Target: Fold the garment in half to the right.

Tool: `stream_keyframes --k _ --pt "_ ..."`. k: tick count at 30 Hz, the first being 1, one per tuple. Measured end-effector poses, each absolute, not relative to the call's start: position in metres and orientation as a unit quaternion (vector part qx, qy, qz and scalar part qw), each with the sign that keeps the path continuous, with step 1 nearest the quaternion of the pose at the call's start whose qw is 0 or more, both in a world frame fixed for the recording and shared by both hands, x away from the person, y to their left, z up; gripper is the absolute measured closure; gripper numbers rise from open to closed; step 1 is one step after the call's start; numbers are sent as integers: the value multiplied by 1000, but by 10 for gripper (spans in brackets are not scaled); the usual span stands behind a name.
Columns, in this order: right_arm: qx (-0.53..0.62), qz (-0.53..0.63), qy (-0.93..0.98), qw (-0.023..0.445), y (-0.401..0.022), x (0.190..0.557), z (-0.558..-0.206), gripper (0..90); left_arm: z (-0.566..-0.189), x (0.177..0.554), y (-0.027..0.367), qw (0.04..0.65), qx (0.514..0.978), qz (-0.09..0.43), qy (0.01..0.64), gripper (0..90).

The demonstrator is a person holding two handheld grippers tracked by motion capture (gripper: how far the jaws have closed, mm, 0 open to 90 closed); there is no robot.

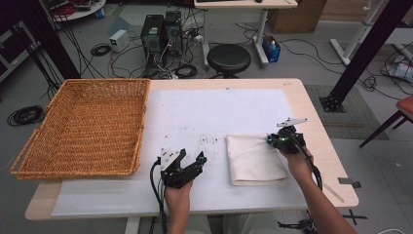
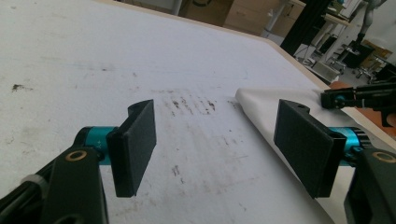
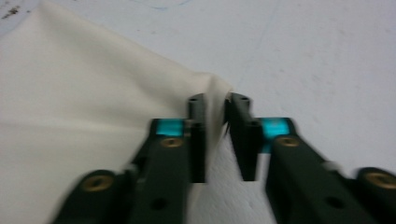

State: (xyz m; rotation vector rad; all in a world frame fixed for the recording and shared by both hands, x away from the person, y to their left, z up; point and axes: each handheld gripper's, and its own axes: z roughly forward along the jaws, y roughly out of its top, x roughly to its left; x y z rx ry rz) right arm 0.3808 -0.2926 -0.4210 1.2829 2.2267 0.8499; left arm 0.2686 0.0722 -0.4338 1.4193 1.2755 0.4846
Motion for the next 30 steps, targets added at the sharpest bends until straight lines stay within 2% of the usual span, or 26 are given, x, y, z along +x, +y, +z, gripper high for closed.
stream_keyframes --k 1,5,8,9,12,15,16,17,21,23,24,30 --pt "467 321 795 215 -295 375 -418 663 -433 268 72 554 599 206 539 298" --pt "424 399 783 221 -299 327 -408 697 -433 267 74 555 595 208 542 298" --pt "397 398 800 209 -295 310 -417 697 -434 269 75 553 596 206 545 298" --pt "387 366 823 196 -292 301 -432 697 -433 269 76 554 596 205 545 298" --pt "394 347 828 197 -296 299 -444 696 -431 270 76 555 596 207 542 298" --pt "401 357 814 221 -307 291 -442 543 -426 272 79 561 595 209 537 296" --pt "401 357 814 221 -307 291 -442 543 -426 272 79 561 595 209 537 283" --pt "412 383 797 221 -314 287 -436 407 -424 273 80 561 596 211 534 277" --pt "445 414 755 249 -335 286 -421 194 -416 275 83 560 601 217 527 260" --pt "454 417 743 262 -344 287 -415 173 -412 278 87 558 603 221 526 260" --pt "458 417 738 268 -348 287 -412 109 -412 279 88 557 605 219 526 260" --pt "469 424 723 279 -362 291 -406 103 -410 285 91 551 613 217 523 260"
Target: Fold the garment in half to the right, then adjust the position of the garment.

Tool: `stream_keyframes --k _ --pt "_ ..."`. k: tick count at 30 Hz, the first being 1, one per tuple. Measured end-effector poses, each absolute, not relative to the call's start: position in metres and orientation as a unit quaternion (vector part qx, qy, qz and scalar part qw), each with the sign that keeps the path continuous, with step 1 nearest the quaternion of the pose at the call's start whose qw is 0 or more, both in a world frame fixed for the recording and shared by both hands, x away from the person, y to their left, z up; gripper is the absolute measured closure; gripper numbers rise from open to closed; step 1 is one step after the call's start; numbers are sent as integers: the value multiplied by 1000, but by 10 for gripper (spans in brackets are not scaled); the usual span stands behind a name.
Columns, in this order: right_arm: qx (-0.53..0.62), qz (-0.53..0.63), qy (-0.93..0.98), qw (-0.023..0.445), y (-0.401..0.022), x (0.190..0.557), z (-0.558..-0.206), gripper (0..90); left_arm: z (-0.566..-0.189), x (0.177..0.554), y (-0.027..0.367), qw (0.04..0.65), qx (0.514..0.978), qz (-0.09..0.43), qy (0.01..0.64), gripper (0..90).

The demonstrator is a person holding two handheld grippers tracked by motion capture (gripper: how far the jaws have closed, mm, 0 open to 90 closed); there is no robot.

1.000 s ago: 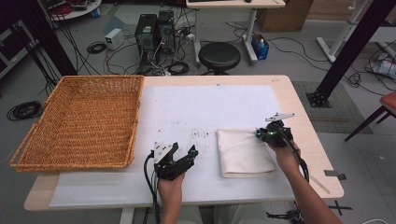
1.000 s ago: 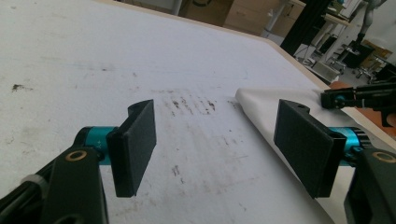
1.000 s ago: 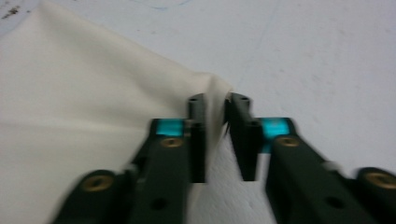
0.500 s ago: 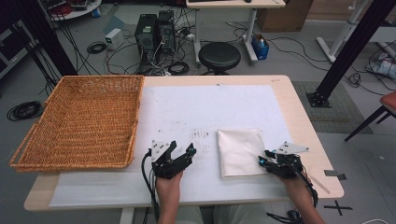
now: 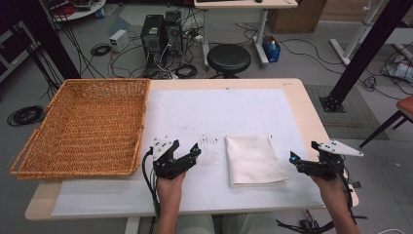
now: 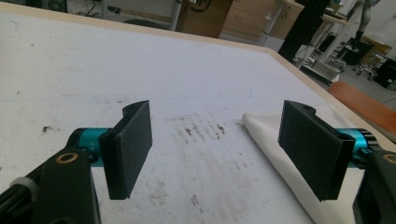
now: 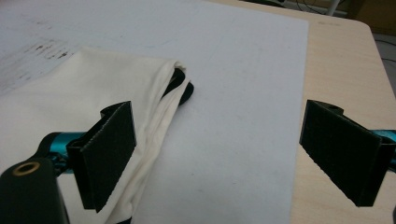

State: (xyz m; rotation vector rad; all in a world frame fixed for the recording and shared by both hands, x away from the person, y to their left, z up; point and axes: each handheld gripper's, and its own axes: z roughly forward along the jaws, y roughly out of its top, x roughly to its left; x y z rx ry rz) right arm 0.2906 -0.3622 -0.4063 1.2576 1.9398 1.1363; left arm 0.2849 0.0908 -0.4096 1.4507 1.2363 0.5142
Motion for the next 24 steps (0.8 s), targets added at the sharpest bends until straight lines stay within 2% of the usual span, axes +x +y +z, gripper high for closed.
stream_keyframes --k 18,24 --pt "474 429 711 294 -365 290 -398 103 -402 300 74 537 654 204 492 260" --pt "473 432 708 296 -362 292 -395 103 -406 313 52 522 687 174 475 264"
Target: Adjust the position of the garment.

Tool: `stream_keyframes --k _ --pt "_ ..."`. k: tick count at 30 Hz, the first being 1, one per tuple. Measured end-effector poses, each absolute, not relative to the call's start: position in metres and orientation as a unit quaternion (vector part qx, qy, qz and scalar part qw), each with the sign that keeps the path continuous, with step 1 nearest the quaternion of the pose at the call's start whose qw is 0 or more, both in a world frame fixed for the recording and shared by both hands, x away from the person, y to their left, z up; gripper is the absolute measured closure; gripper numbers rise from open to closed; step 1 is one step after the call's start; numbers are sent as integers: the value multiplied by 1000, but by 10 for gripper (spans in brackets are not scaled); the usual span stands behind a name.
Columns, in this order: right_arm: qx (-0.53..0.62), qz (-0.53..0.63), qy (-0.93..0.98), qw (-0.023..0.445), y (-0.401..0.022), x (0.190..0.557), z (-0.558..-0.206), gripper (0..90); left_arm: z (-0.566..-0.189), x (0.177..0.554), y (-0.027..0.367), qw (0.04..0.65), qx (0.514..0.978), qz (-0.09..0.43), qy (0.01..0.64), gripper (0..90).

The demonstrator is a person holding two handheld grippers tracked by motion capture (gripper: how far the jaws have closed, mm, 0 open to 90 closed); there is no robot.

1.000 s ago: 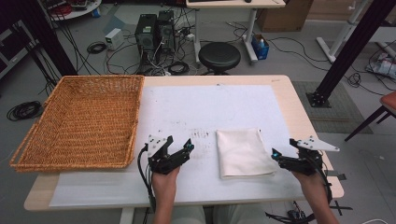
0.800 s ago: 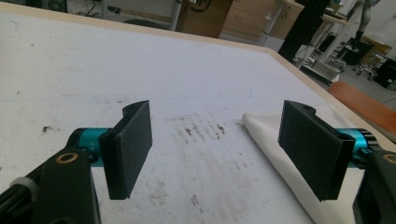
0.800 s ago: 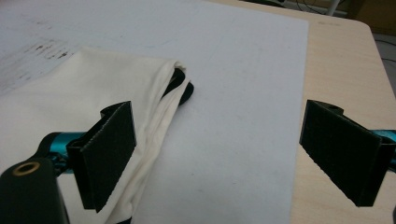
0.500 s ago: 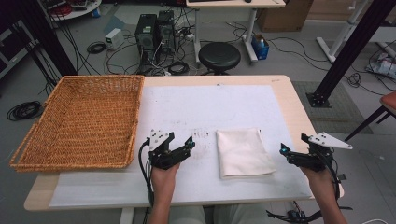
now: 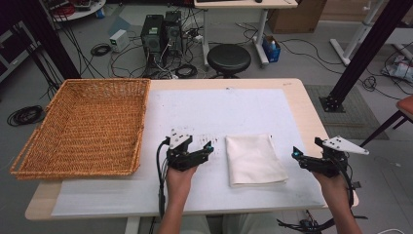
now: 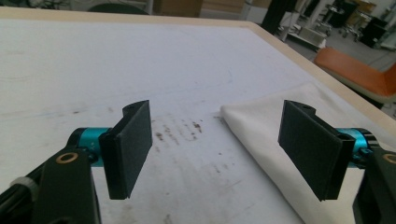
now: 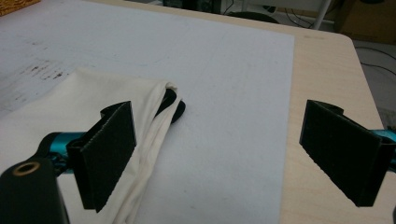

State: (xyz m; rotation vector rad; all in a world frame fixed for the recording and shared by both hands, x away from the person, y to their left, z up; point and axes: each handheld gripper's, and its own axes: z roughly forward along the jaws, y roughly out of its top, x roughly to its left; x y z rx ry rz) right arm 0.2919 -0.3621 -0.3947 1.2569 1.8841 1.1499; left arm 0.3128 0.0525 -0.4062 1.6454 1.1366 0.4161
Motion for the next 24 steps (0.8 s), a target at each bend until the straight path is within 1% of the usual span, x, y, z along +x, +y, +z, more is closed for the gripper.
stream_keyframes --k 2,3,5,7,11,12,13,14,16,18,19,22,23,24 --pt "469 432 711 296 -360 293 -394 103 -414 322 32 506 723 134 451 311" --pt "469 433 711 295 -359 293 -394 103 -414 322 32 506 723 134 451 317" --pt "468 433 713 292 -357 293 -395 103 -424 329 12 489 740 113 448 317" --pt "468 432 715 289 -356 293 -397 103 -431 332 2 480 745 100 451 317" --pt "467 428 718 287 -353 292 -400 103 -442 336 -15 460 755 87 459 320" --pt "467 428 718 287 -353 292 -400 103 -442 336 -15 460 755 87 459 352" --pt "467 427 720 285 -352 293 -401 103 -445 335 -21 455 759 79 459 409" --pt "467 426 721 284 -352 293 -402 103 -447 335 -25 447 762 78 462 442" --pt "465 425 723 283 -350 293 -402 103 -451 333 -31 438 761 77 471 446" --pt "465 426 723 283 -348 293 -403 103 -452 329 -38 438 761 93 469 464" --pt "465 426 723 282 -348 294 -403 103 -452 327 -41 438 763 98 465 492" --pt "466 427 722 281 -347 294 -403 103 -453 327 -47 439 770 101 451 723" --pt "466 427 723 280 -346 294 -404 103 -453 329 -47 441 768 96 454 767" --pt "466 427 723 280 -346 294 -404 103 -453 329 -47 441 768 96 454 788"
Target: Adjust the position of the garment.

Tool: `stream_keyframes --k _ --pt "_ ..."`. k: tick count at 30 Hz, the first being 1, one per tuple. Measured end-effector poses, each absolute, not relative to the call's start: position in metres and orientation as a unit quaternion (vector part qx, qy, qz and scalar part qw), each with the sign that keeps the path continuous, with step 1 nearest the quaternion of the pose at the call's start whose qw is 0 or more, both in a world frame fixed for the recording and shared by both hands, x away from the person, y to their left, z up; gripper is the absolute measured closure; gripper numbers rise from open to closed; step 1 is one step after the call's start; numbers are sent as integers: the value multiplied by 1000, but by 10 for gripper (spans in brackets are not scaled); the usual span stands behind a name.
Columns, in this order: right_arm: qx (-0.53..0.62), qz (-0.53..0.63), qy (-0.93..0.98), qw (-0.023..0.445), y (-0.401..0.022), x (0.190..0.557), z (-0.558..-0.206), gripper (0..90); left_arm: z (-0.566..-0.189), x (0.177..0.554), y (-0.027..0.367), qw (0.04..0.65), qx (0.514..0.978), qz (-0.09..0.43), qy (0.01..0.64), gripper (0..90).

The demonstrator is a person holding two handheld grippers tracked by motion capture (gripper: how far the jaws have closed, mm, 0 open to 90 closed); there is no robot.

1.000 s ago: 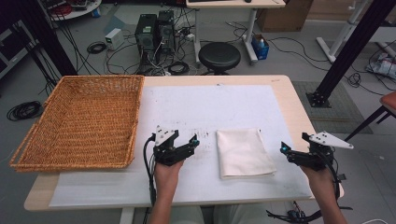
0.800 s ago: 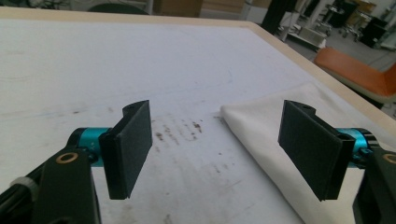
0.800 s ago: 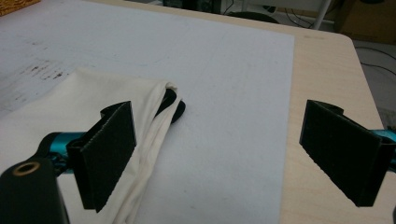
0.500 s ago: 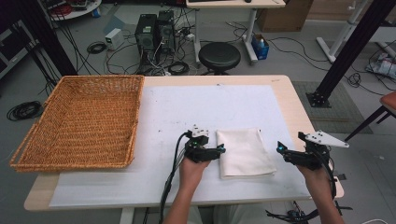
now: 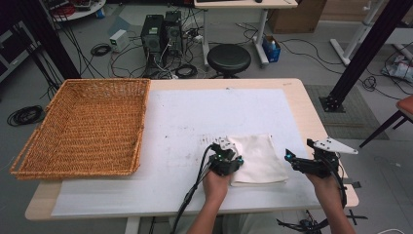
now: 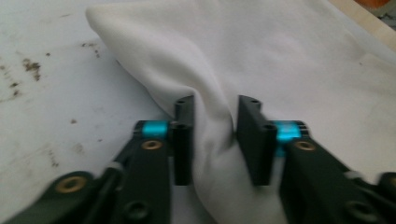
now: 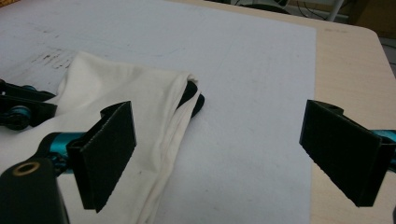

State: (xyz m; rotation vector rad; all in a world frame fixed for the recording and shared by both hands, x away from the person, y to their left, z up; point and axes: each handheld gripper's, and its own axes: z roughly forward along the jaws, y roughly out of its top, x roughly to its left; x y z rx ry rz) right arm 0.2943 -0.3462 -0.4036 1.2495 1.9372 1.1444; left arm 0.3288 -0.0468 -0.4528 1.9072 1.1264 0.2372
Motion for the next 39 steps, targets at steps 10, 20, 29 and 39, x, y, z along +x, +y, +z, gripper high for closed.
stream_keyframes --k 10,20,29,39 --pt "473 426 717 283 -350 292 -404 103 -440 343 4 495 718 99 479 824" --pt "469 425 722 279 -341 294 -405 103 -437 341 88 504 671 138 526 825" --pt "464 422 729 275 -334 298 -405 103 -443 336 111 523 662 147 516 679" --pt "467 426 724 276 -335 293 -402 103 -420 316 109 597 629 160 471 281"
